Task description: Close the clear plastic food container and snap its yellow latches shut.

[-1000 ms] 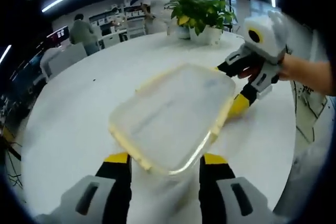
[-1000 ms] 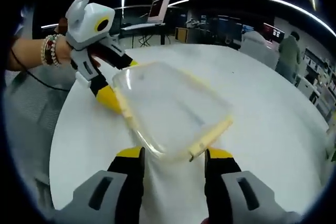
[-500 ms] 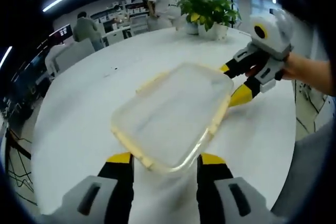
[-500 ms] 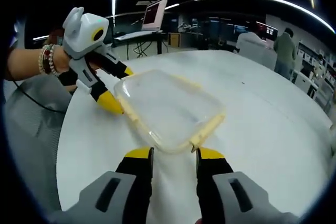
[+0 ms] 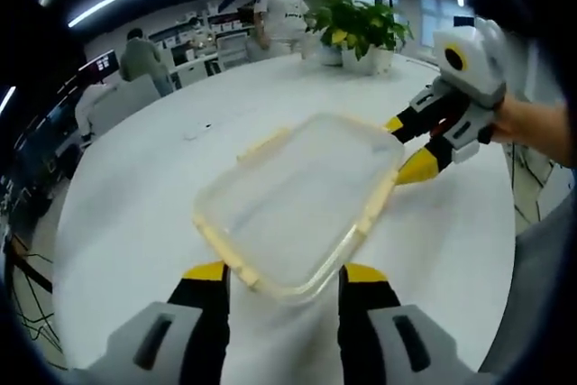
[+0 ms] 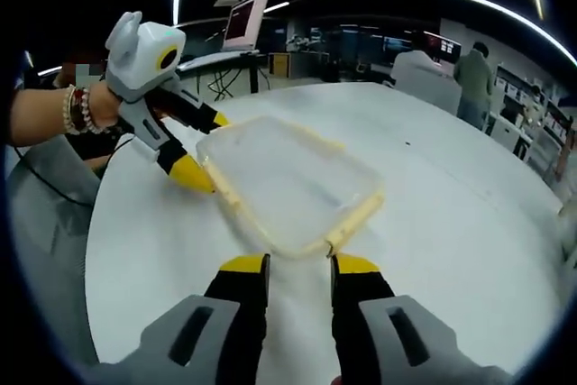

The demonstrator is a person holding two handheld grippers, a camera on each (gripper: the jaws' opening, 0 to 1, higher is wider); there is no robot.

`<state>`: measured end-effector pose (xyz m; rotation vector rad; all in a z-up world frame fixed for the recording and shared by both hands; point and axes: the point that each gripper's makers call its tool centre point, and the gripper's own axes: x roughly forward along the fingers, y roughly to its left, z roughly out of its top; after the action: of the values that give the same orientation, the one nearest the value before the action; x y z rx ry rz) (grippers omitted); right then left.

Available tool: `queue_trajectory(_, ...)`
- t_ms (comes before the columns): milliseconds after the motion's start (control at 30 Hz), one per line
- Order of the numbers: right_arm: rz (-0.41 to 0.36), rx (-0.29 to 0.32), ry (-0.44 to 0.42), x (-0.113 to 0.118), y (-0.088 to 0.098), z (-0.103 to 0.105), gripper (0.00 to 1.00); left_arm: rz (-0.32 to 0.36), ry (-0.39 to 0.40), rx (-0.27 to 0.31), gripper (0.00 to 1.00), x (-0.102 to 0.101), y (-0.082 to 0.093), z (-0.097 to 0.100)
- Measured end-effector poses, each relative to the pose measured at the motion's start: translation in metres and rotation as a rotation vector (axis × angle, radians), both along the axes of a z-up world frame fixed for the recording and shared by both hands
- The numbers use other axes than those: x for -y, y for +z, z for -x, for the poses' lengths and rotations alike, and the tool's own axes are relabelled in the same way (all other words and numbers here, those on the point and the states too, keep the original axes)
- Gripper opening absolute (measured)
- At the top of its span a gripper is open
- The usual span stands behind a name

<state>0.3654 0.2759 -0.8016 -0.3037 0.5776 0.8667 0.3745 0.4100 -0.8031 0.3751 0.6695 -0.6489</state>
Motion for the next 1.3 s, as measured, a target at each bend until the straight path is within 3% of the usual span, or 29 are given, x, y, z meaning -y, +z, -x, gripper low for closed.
queue_trajectory(300,0.014,0.006,-0.025,-0.001,0.002,-0.015,0.21,0.001,-0.018,0.019,0.41,-0.003,0.000,-0.021)
queue_trajectory(767,0.061,0.008,-0.042,0.005,0.001,-0.029,0.21,-0.005,-0.044,0.033,0.41,0.004,-0.001,-0.039)
queue_trajectory(1233,0.075,0.010,-0.042,0.009,0.000,-0.033,0.21,-0.011,-0.054,0.028,0.39,0.007,-0.002,-0.040)
queue_trajectory(1300,0.076,0.014,-0.043,0.010,0.000,-0.033,0.20,0.014,-0.044,0.015,0.38,0.007,0.000,-0.038)
